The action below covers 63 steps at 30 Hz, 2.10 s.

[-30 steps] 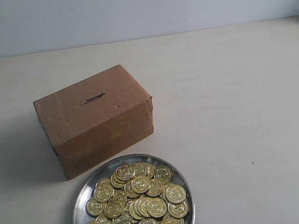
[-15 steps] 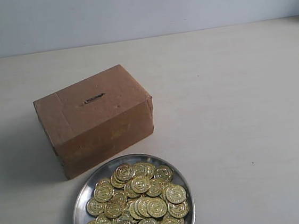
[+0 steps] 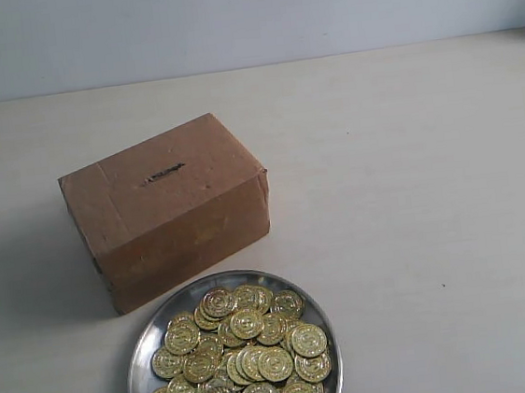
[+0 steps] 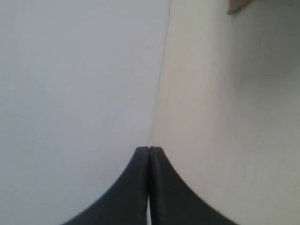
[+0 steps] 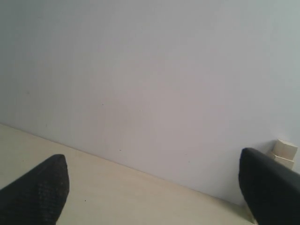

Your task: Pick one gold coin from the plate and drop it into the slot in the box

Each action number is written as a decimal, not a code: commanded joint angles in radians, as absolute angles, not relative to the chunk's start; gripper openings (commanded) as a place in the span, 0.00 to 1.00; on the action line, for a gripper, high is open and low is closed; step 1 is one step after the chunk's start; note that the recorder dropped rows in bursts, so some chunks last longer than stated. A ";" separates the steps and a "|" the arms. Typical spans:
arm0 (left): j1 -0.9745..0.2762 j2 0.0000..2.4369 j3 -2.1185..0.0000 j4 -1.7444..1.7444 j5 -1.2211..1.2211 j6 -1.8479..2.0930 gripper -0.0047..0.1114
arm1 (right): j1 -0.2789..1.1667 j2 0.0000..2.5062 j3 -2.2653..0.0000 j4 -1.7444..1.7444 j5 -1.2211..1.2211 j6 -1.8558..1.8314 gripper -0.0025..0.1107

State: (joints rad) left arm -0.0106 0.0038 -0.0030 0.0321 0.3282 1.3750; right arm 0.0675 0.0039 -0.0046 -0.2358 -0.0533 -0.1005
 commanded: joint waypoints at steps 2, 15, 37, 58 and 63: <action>-0.011 0.000 0.000 0.016 0.306 0.735 0.04 | 0.062 0.000 0.000 -0.235 -0.048 -0.101 0.84; -0.011 0.000 0.000 -0.089 0.323 0.266 0.04 | 0.062 0.000 0.000 -0.235 -0.046 -0.101 0.84; -0.011 0.000 0.000 -0.089 0.323 0.266 0.04 | 0.062 0.000 0.000 -0.235 0.282 -0.103 0.02; -0.011 0.000 0.000 -0.089 0.325 0.266 0.04 | 0.062 0.000 0.000 -0.235 0.282 0.105 0.02; -0.001 0.000 0.000 -0.087 0.325 0.266 0.04 | 0.062 0.000 0.000 -0.235 0.282 0.105 0.02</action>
State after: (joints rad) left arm -0.0106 0.0038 -0.0030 -0.0753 0.3291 0.2723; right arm 0.0675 0.0039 -0.0046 -0.2341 0.2852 0.1021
